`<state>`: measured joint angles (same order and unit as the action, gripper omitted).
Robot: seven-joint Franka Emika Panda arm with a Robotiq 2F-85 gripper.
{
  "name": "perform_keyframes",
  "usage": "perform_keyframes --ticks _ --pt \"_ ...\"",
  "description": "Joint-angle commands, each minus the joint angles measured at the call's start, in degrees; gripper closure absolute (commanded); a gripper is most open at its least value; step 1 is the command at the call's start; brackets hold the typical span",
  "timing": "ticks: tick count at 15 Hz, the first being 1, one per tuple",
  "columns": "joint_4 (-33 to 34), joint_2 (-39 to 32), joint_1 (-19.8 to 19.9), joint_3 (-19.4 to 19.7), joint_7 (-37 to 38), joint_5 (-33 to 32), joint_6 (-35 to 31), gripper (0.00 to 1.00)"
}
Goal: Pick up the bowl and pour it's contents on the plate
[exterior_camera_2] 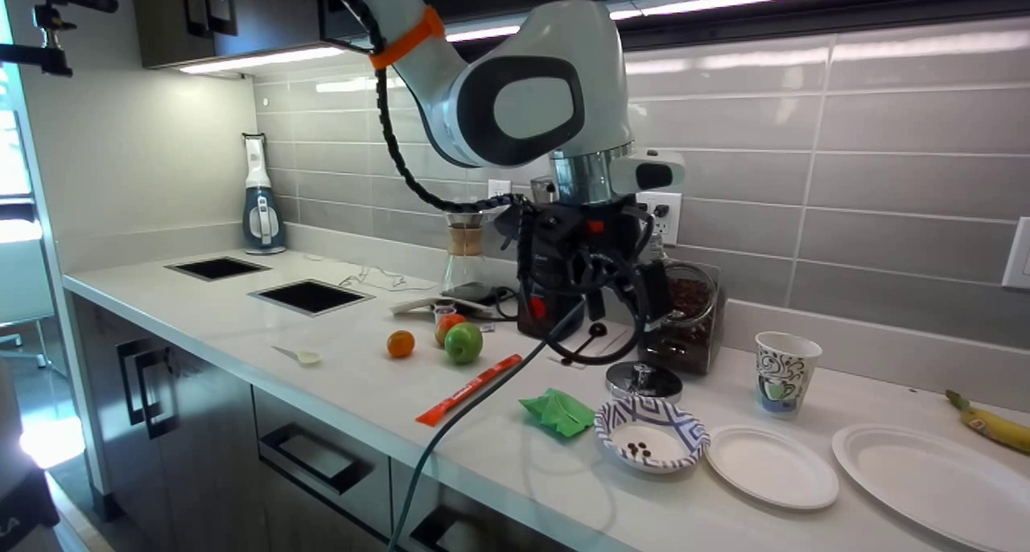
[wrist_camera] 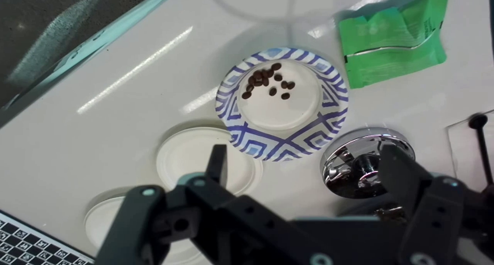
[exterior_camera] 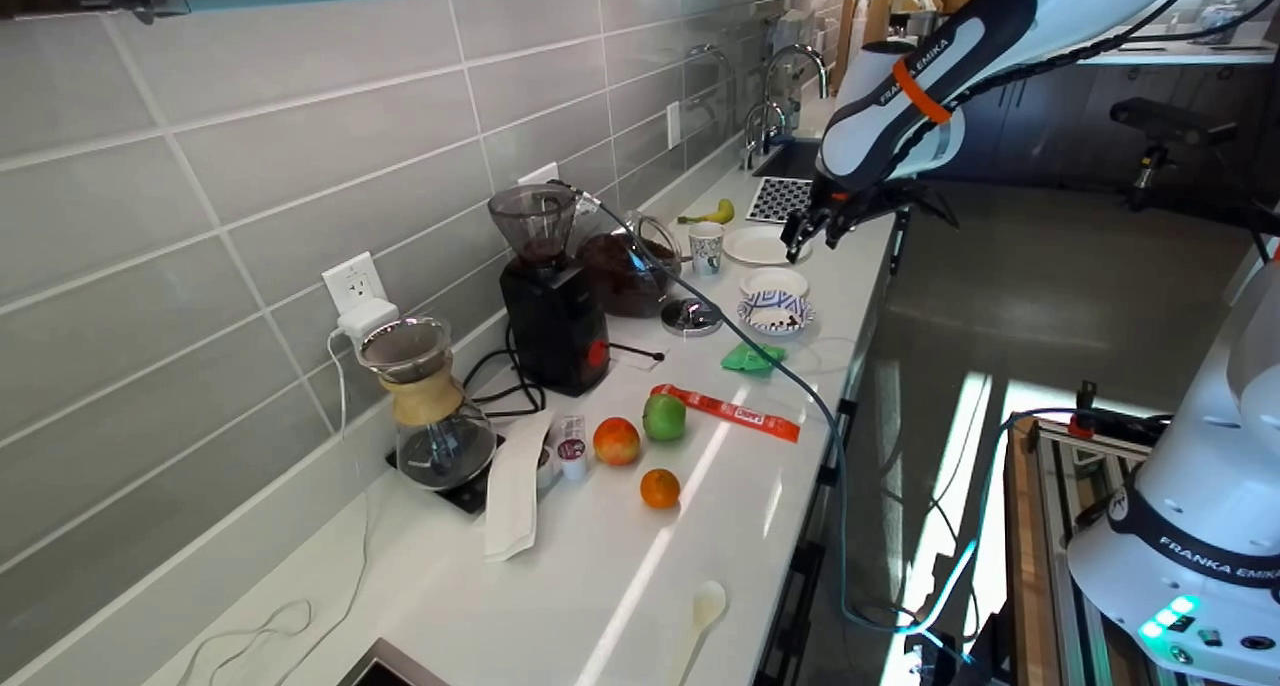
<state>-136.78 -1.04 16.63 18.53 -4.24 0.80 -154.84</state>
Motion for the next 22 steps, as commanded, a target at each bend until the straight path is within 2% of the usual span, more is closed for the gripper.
perform_keyframes --ticks 1,7,9,11,14,18,22 --pt "-0.01 0.21 0.36 -0.4 0.19 -0.16 0.1 0.0" --pt "-0.06 0.23 0.37 -0.41 0.19 -0.16 0.1 0.0" --pt "2.32 -3.23 0.58 -0.19 0.77 -1.12 -1.45 0.0" --pt "4.35 -6.38 0.92 -0.08 -3.52 -2.68 -2.87 0.0" --pt "8.04 -10.54 2.73 -1.28 -14.03 1.23 -2.63 0.0" --pt "12.86 -16.54 7.97 -5.2 -25.17 9.26 -2.6 0.0" --pt "17.64 -22.14 13.9 -10.11 -30.71 15.15 -2.98 0.0"
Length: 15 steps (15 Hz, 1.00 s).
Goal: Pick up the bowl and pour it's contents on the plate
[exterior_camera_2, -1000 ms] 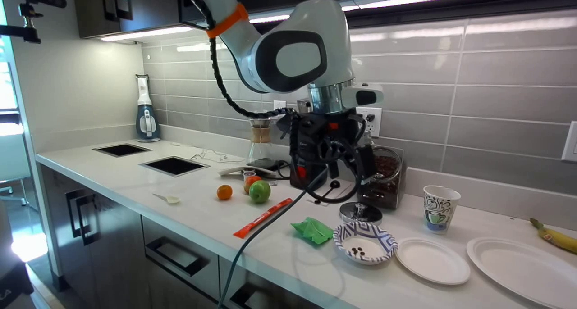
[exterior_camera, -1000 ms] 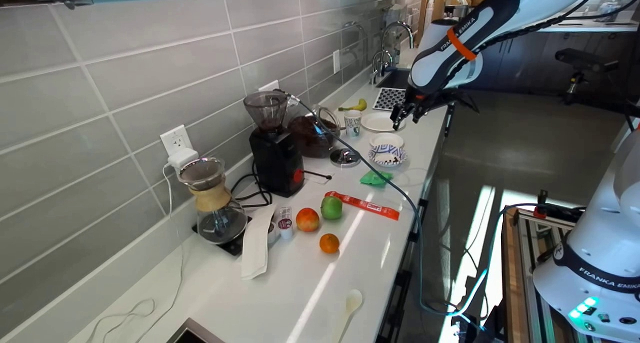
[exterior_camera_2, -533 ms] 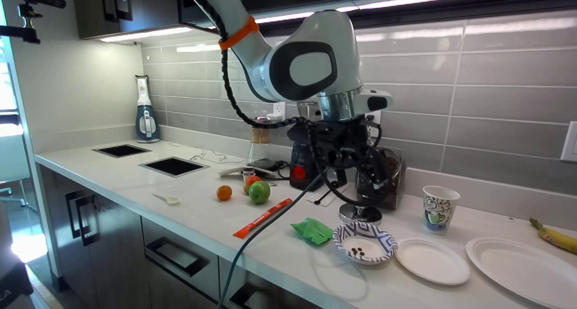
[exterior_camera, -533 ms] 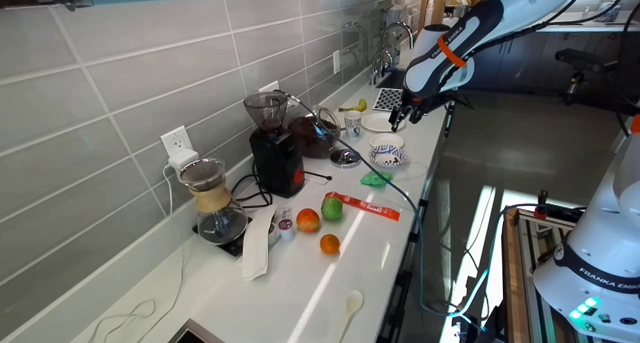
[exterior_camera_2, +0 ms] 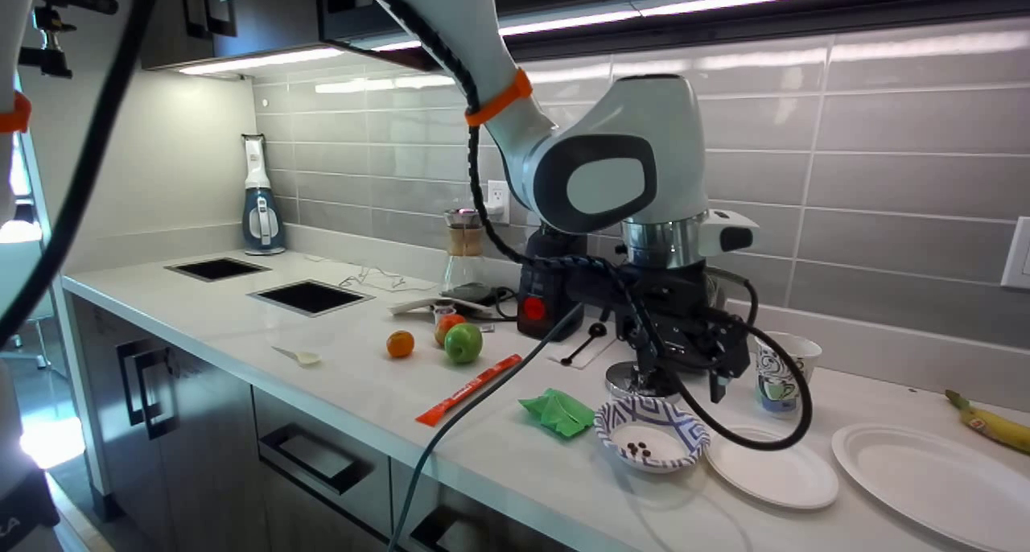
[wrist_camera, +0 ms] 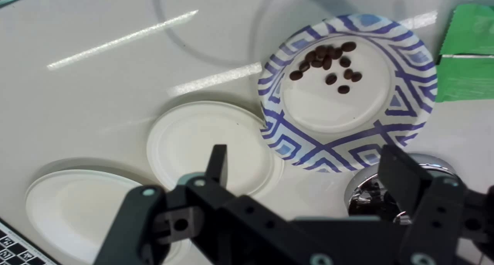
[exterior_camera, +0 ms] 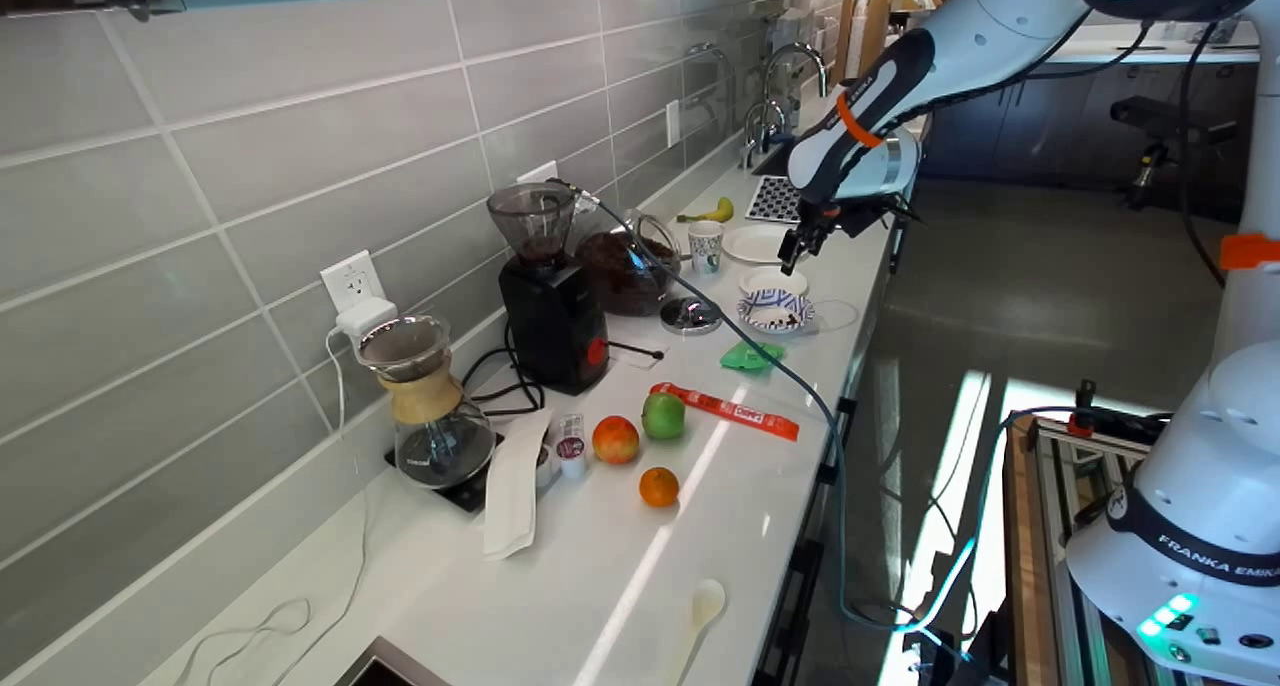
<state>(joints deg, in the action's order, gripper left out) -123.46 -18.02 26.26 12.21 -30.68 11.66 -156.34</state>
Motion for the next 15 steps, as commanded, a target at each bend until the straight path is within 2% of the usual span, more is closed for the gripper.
perform_keyframes --ticks 1,9,15 --pt "5.65 -6.75 5.22 -4.54 -4.41 4.96 -1.68 0.0" --pt "12.67 -14.53 10.69 -10.18 -3.34 4.41 -2.13 0.0" --pt "15.1 -17.19 11.44 -11.1 -2.4 2.45 -0.94 0.0"
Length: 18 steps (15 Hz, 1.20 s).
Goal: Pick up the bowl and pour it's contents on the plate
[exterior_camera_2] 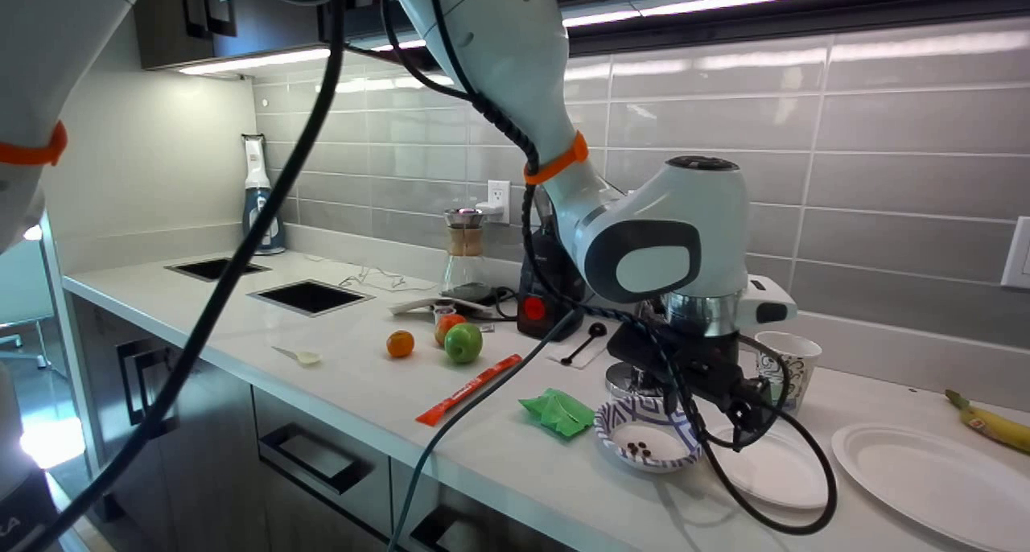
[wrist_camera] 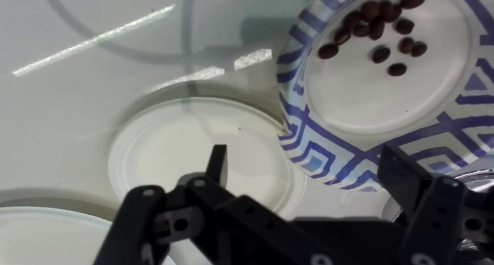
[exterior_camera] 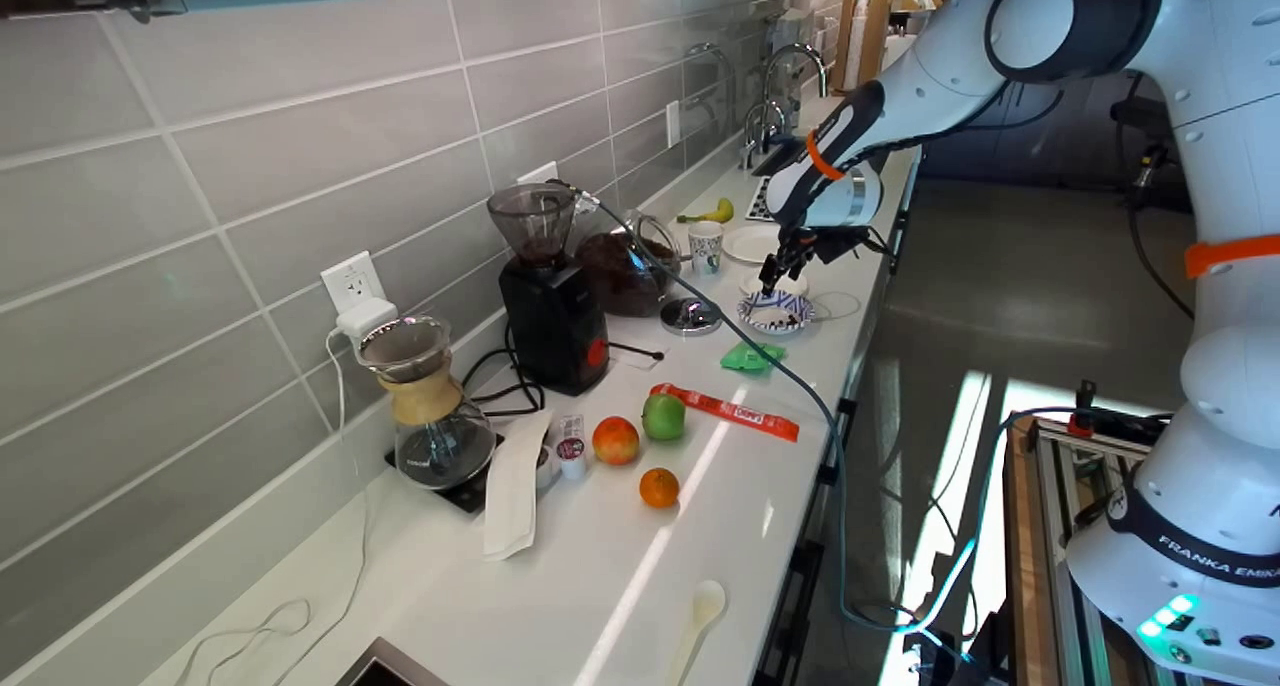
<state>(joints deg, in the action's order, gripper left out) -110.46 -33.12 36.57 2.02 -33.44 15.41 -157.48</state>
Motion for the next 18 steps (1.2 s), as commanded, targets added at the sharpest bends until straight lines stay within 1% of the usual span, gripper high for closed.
perform_keyframes --ticks 1,3,5,7,8,10,12,14,16,17,18 --pt "2.36 -2.35 1.17 -0.96 0.39 -1.53 0.31 0.01" --pt "2.83 -2.84 1.13 -0.93 0.53 -1.97 0.44 0.05" --pt "3.16 -3.16 1.09 -0.92 0.56 -2.4 0.71 0.26" --pt "3.48 -3.36 1.18 -1.05 0.51 -2.74 1.0 0.43" --pt "3.57 -3.45 1.19 -1.1 0.5 -2.87 1.07 0.52" --pt "3.73 -3.64 1.16 -1.3 0.49 -3.03 1.33 0.68" --pt "3.68 -3.73 1.01 -1.48 0.51 -3.25 1.31 0.81" --pt "3.66 -3.68 0.9 -1.68 0.55 -3.52 1.47 0.92" --pt "3.76 -3.57 0.98 -1.99 0.46 -3.53 1.57 0.97" --pt "3.79 -3.52 0.99 -2.1 0.42 -3.55 1.59 0.97" --pt "3.83 -3.46 1.06 -2.27 0.35 -3.49 1.61 1.0"
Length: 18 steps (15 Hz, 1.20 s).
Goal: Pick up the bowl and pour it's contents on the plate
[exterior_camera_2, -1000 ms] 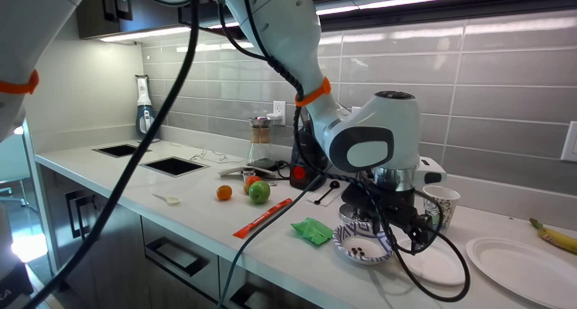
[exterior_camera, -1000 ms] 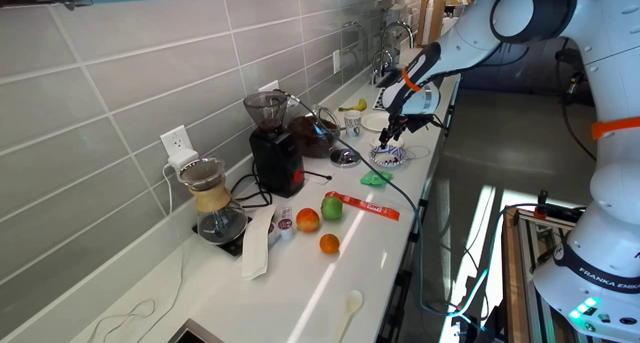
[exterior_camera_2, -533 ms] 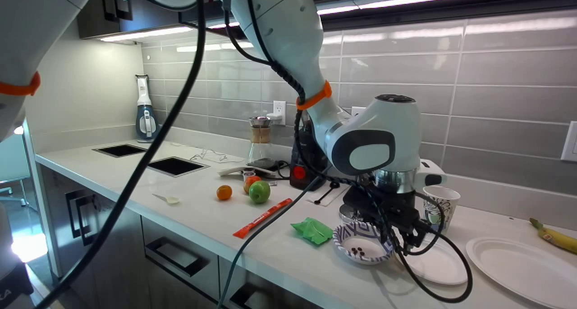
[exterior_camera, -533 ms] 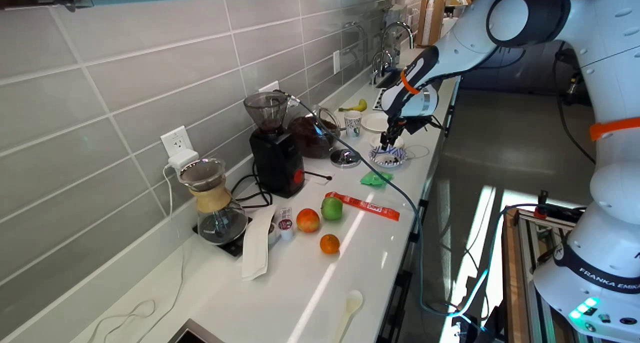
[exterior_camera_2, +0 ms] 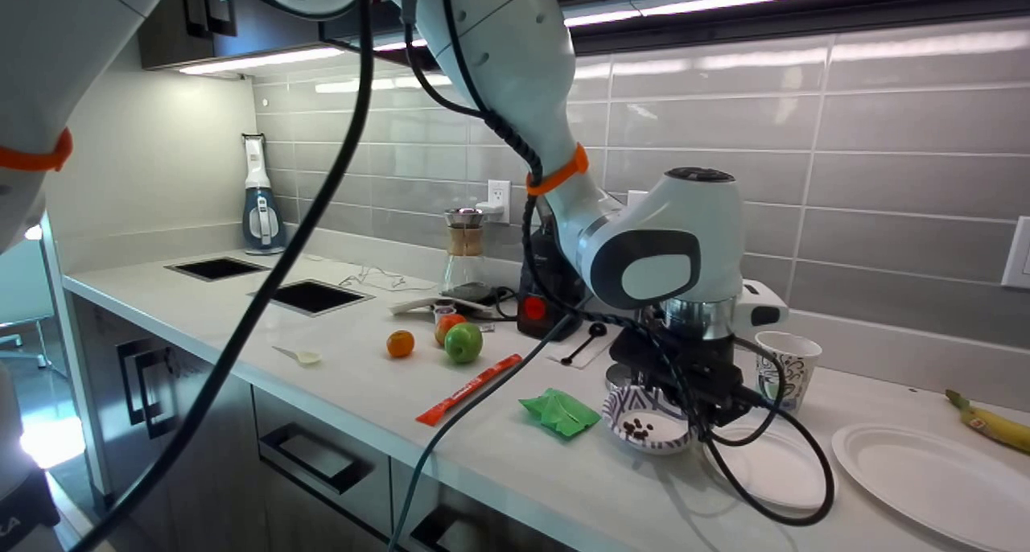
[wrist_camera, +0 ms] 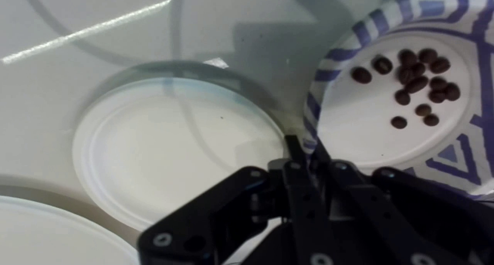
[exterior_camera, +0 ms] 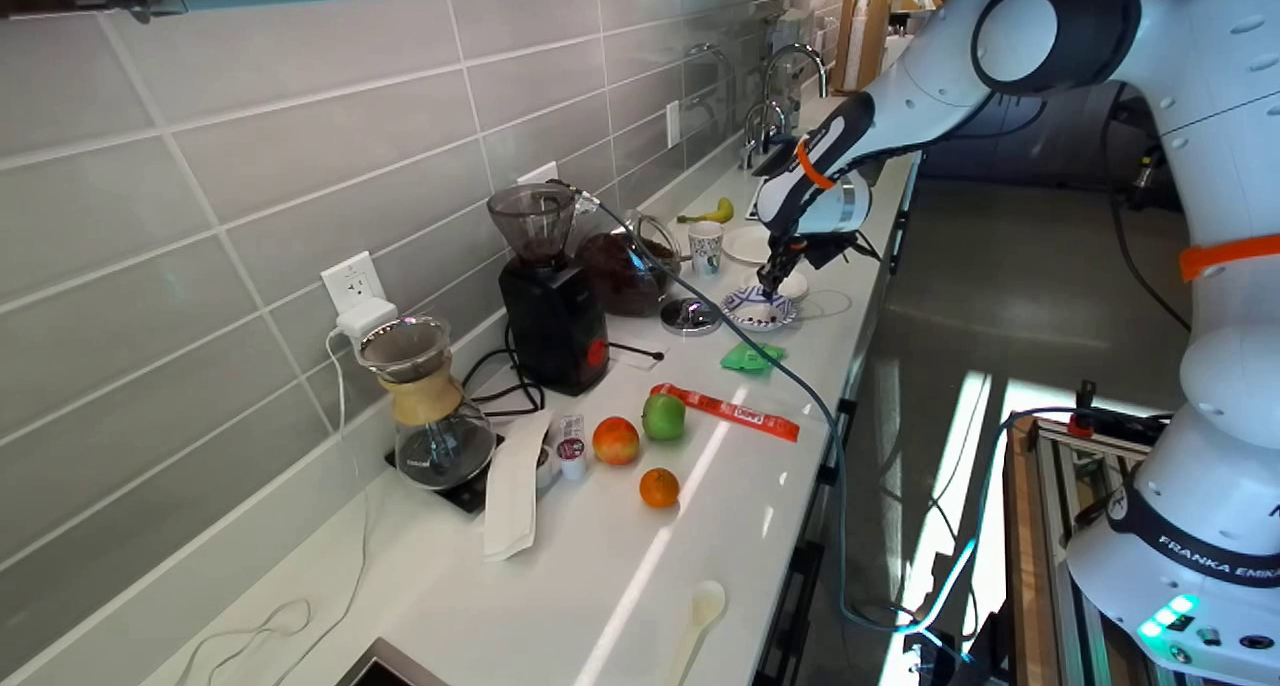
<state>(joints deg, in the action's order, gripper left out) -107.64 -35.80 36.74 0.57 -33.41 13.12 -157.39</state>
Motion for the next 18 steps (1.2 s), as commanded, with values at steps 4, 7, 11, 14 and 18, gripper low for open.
perform_keyframes --ticks 4,7,11,14,18 --pt "0.88 -0.42 1.41 -1.45 -0.27 -0.92 1.76 0.99" --pt "0.62 0.13 2.5 -2.47 -1.12 -0.39 2.09 0.99" --pt "-1.2 3.49 6.06 -5.69 -5.06 1.09 2.73 0.99" --pt "-2.32 6.52 9.01 -7.83 -8.69 2.56 2.94 0.99" --pt "-3.34 9.87 11.76 -9.5 -13.84 5.76 4.46 0.99"
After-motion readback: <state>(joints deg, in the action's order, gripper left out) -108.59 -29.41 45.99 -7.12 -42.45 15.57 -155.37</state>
